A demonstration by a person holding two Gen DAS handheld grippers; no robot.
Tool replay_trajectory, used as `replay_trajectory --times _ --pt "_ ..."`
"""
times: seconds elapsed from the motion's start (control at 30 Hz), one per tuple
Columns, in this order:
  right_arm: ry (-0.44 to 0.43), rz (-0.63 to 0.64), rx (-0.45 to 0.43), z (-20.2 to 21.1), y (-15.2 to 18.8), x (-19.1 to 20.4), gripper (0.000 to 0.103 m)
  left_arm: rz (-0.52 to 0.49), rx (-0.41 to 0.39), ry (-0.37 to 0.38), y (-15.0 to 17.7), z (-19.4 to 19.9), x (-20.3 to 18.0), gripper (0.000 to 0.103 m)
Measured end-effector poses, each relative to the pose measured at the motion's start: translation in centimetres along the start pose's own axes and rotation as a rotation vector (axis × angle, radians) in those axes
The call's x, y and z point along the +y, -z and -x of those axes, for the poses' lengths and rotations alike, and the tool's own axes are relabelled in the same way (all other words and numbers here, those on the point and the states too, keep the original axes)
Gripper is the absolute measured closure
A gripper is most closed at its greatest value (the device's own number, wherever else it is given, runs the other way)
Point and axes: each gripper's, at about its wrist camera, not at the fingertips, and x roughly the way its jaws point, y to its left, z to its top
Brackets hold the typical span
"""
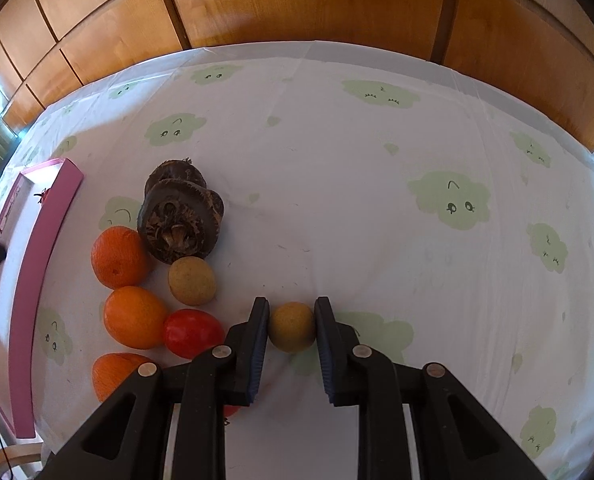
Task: Organize fruits
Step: 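Lower the red tomato into the pink-rimmed tray and open the left tool, then carry the tan ball into the tray and open the right tool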
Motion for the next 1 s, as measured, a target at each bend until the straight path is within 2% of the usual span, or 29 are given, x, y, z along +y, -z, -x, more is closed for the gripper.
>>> replay_trajectory --times 0.27,0.4,0.73,1.0 --pt "0.017 0.018 -0.012 0.1 0.4 0.4 0.080 -0.066 -0.023 -0.016 3.7 2.3 -0.5 0.055" --pt "0.020 0.023 -0.022 0.1 0.6 0.5 0.080 -0.068 -0.049 -0.024 4.7 3.5 -0.1 0.051" --pt "0.057 0.032 -0.040 0.4 1.3 0.8 0.081 -0.035 -0.098 -0.022 5.1 5.4 0.9 0.049" --pt "0.122 -0.022 -0.033 0.5 1.3 0.1 0.081 -0.020 -0.123 -0.025 5.3 5.9 1.9 0.047"
